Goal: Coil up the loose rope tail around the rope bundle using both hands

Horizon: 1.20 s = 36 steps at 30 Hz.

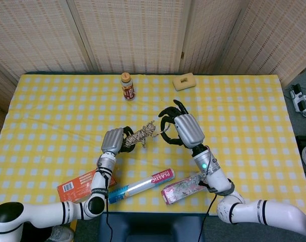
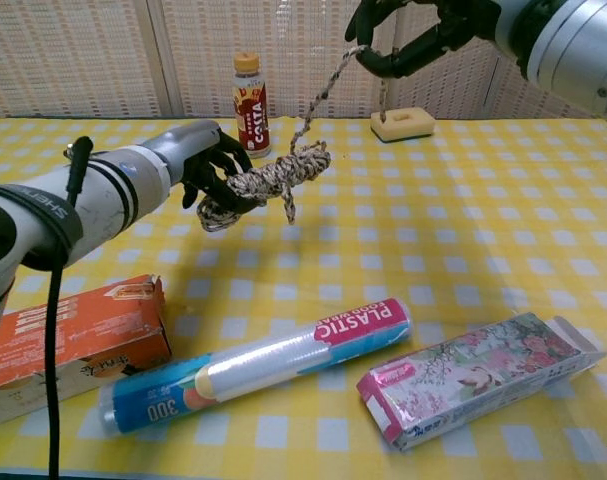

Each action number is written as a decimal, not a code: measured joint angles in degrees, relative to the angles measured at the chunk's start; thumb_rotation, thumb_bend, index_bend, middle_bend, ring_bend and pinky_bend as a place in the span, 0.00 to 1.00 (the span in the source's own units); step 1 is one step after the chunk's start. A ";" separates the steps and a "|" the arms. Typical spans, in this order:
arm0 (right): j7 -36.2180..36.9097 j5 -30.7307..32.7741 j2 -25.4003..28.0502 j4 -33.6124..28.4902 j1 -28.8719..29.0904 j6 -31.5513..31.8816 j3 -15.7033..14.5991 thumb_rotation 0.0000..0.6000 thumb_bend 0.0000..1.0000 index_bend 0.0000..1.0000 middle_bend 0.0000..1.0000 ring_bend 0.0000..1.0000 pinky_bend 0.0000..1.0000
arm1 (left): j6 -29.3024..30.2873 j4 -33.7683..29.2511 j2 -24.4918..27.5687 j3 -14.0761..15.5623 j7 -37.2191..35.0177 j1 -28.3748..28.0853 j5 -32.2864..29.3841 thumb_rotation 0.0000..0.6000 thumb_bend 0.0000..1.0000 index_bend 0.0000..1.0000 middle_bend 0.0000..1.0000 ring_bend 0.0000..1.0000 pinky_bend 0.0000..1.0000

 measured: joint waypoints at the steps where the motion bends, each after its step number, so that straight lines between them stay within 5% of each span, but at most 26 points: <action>1: 0.10 -0.38 0.08 -0.10 -0.23 0.00 -0.52 1.00 0.52 0.76 0.36 0.23 0.00 | -0.24 -0.35 0.07 -0.93 -1.41 0.28 -0.85 1.00 0.69 0.80 0.83 0.80 0.79; 9: 0.60 -3.91 -0.81 0.34 -2.01 1.58 -3.72 1.00 0.52 0.78 0.41 0.28 0.00 | -5.41 -5.07 2.64 -8.28 -14.64 3.50 -8.01 1.00 0.69 0.79 0.83 0.80 0.80; 21: 0.86 -4.03 -4.27 5.91 -3.42 1.48 -6.35 1.00 0.52 0.80 0.52 0.39 0.00 | -11.23 -10.94 6.70 -13.61 -31.55 8.77 -6.97 1.00 0.69 0.79 0.83 0.80 0.80; 36: 2.46 -0.04 -8.07 13.79 -3.47 -2.35 -5.71 1.00 0.52 0.80 0.52 0.39 0.00 | -19.27 -18.66 14.57 -13.83 -45.41 14.42 3.59 1.00 0.69 0.79 0.83 0.80 0.80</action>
